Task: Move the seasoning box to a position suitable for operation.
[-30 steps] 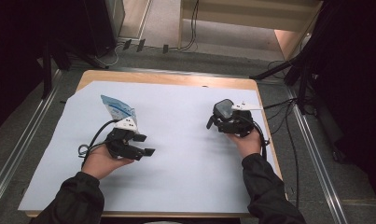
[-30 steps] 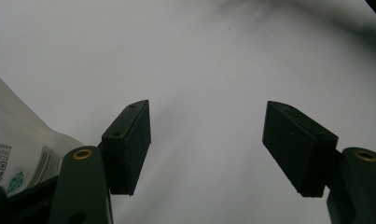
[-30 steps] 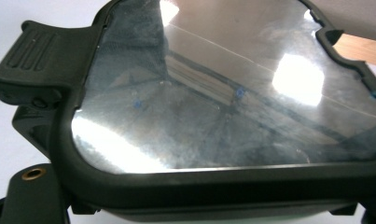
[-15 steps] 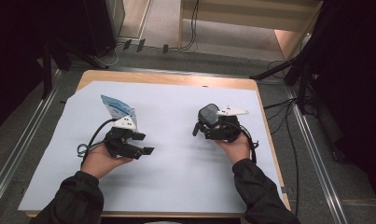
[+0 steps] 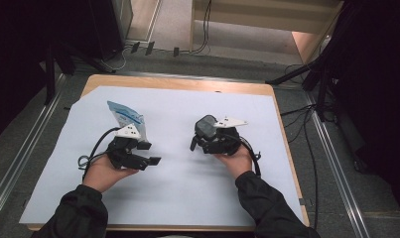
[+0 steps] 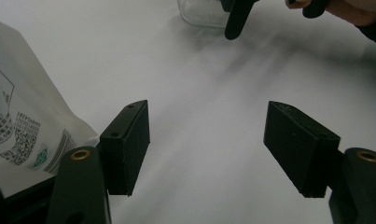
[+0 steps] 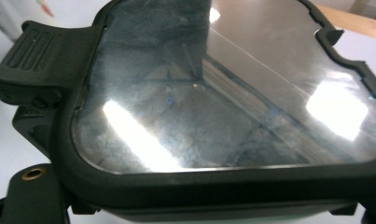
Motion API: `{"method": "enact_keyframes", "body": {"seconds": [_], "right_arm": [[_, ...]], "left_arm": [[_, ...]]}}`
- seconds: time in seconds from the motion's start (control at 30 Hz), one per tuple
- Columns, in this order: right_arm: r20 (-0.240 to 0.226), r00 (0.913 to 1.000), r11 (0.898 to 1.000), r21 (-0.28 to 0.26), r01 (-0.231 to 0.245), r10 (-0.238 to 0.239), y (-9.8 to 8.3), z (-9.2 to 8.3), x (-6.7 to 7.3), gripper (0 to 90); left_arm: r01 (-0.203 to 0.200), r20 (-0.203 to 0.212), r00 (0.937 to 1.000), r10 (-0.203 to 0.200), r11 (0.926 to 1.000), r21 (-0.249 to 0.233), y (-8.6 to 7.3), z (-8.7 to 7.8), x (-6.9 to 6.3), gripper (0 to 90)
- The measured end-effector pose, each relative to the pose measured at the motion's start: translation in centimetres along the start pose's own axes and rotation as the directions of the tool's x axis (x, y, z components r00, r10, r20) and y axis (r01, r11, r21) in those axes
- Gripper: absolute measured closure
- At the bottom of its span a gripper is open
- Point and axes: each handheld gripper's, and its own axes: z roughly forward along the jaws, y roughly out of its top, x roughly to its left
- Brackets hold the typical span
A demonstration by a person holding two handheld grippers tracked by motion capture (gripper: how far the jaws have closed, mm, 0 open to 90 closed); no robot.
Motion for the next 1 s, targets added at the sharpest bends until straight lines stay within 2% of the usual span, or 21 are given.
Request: {"method": "enact_keyframes", "body": {"seconds": [0.1, 0.3, 0.5, 0.7, 0.8, 0.93, 1.0], "right_arm": [[-0.034, 0.9994, 1.000, 0.015, 0.003, -0.002, 0.0, 0.9, 1.0, 16.1], [-0.062, 0.9976, 0.999, 0.034, 0.032, -0.030, -0.2, 2.4, 2.4, 16.1], [-0.066, 0.9966, 0.998, 0.038, 0.052, -0.049, -0.4, 3.3, 3.2, 16.1], [-0.045, 0.9970, 0.998, 0.028, 0.065, -0.063, -0.6, 3.5, 3.7, 15.8], [-0.051, 0.9951, 0.996, 0.037, 0.086, -0.084, -0.7, 3.6, 3.7, 14.7], [-0.063, 0.9967, 0.998, 0.038, 0.053, -0.051, -0.8, 3.6, 3.6, 13.3], [-0.084, 0.9964, 0.999, 0.038, 0.017, -0.014, -0.7, 3.4, 3.4, 12.3]], "left_arm": [[0.009, -0.002, 1.0000, -0.009, 0.9999, -0.005, -0.2, -0.2, 0.0, 32.4], [0.021, -0.015, 0.9997, -0.021, 0.9997, -0.009, -0.6, -0.5, 0.0, 32.3], [0.024, -0.011, 0.9997, -0.024, 0.9997, -0.007, -0.7, -0.4, -0.3, 32.7], [0.023, -0.011, 0.9997, -0.023, 0.9997, -0.006, -0.8, -0.3, -0.4, 32.3], [0.021, -0.010, 0.9997, -0.021, 0.9997, -0.009, -0.8, -0.3, -0.4, 32.3], [0.020, -0.010, 0.9998, -0.020, 0.9997, -0.010, -0.7, -0.2, -0.5, 32.2], [0.016, -0.005, 0.9999, -0.016, 0.9998, -0.006, -0.6, -0.1, -0.4, 32.2]]}}
